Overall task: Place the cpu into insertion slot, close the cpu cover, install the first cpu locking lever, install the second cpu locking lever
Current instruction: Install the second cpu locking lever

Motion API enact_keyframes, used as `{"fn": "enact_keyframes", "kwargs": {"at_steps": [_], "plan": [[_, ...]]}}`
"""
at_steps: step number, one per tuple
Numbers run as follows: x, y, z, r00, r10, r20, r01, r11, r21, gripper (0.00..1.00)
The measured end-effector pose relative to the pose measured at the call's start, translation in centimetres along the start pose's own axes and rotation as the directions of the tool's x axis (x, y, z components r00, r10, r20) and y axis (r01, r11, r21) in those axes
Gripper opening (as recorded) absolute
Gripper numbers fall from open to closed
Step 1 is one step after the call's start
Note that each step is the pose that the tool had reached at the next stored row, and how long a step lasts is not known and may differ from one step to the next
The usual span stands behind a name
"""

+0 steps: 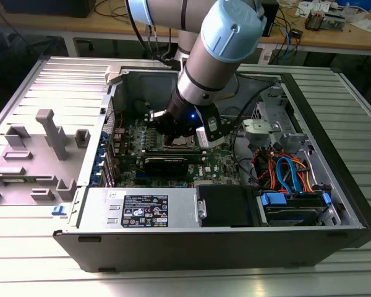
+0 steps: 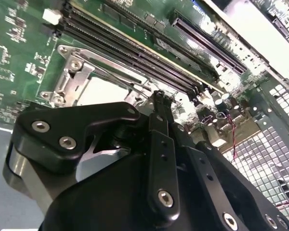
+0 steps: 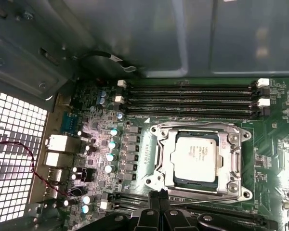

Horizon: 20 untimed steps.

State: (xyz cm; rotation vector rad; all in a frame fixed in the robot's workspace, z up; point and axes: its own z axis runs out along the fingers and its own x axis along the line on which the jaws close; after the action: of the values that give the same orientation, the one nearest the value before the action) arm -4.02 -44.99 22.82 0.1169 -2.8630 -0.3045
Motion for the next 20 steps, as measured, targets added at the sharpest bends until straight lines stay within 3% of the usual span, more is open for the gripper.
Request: {"fn": "enact_keyframes", "kwargs": {"at_steps": [1, 2, 7, 9, 13, 16, 20], "plan": [[0.12, 0.00, 0.06, 0.9998, -0.005, 0.0211, 0.005, 1.0000, 0.0023, 0.11], [0.18, 0.00, 0.09, 0.9994, -0.008, 0.0328, 0.008, 1.0000, 0.0037, 0.11], [0.96, -0.02, 0.58, 0.9965, -0.021, 0.0807, 0.021, 0.9997, 0.0098, 0.11], [1.56, -0.04, 1.04, 0.9950, -0.028, 0.0963, 0.027, 0.9996, 0.0123, 0.11], [2.43, -0.10, 1.79, 0.9919, -0.039, 0.1207, 0.037, 0.9992, 0.0163, 0.11], [2.76, -0.11, 2.07, 0.9879, -0.046, 0.1479, 0.044, 0.9988, 0.0207, 0.11], [3.42, -0.08, 2.28, 0.9855, -0.050, 0.1618, 0.048, 0.9986, 0.0218, 0.11]]}}
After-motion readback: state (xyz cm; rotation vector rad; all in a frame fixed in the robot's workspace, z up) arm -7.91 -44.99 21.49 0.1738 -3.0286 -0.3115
